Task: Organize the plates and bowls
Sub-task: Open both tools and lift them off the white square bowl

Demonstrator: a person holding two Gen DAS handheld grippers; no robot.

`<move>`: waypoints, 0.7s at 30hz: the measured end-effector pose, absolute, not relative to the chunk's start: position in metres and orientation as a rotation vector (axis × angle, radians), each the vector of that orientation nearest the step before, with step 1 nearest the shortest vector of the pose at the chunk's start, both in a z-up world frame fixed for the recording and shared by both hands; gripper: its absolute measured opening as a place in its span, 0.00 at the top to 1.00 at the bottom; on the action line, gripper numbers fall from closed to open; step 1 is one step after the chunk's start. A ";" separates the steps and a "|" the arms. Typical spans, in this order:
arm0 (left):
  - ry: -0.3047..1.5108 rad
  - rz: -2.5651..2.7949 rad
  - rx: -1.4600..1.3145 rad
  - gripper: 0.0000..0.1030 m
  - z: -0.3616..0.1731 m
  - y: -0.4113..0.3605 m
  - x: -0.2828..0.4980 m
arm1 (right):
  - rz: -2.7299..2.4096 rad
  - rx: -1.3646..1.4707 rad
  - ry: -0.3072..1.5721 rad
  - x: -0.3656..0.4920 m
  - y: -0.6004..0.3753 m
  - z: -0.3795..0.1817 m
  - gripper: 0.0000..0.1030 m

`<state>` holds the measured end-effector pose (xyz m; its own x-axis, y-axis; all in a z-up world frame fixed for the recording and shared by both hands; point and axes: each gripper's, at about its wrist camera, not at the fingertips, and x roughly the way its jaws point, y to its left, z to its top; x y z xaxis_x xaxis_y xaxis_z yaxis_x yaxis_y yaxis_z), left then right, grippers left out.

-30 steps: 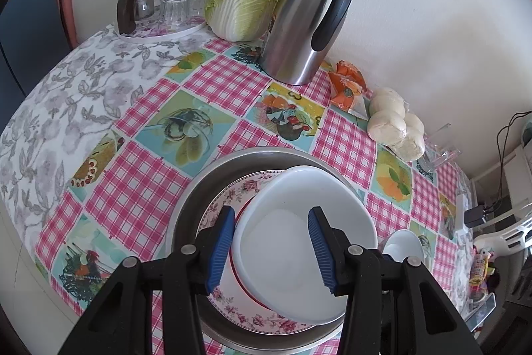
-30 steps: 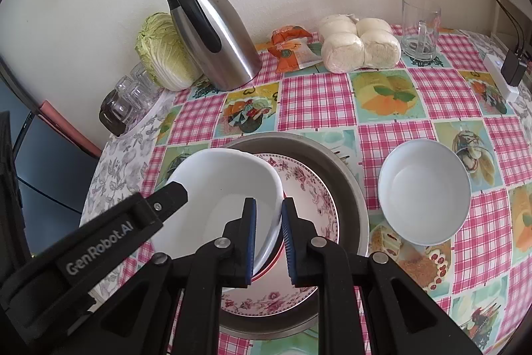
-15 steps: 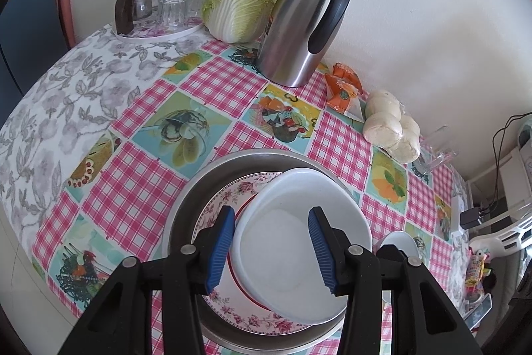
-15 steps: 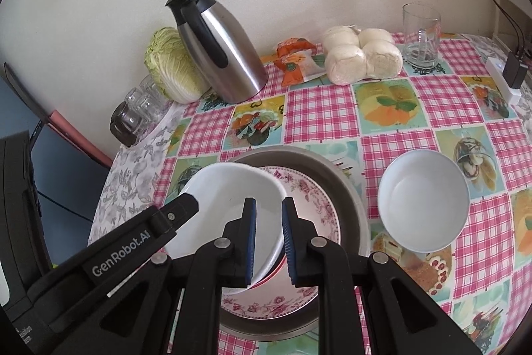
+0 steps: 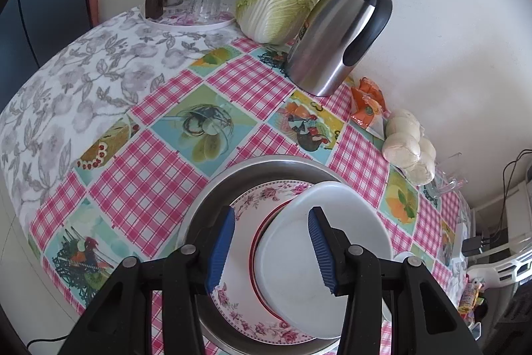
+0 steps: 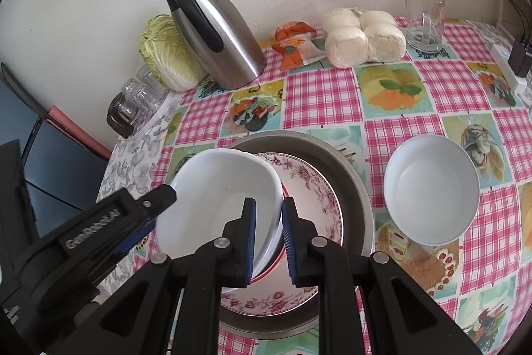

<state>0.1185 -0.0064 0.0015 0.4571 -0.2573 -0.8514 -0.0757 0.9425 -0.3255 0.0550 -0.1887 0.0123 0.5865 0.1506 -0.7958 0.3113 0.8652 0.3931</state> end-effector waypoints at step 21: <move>1.079 -0.125 -0.244 0.29 0.016 -0.016 0.116 | -0.207 0.533 0.927 0.048 -0.211 0.020 0.43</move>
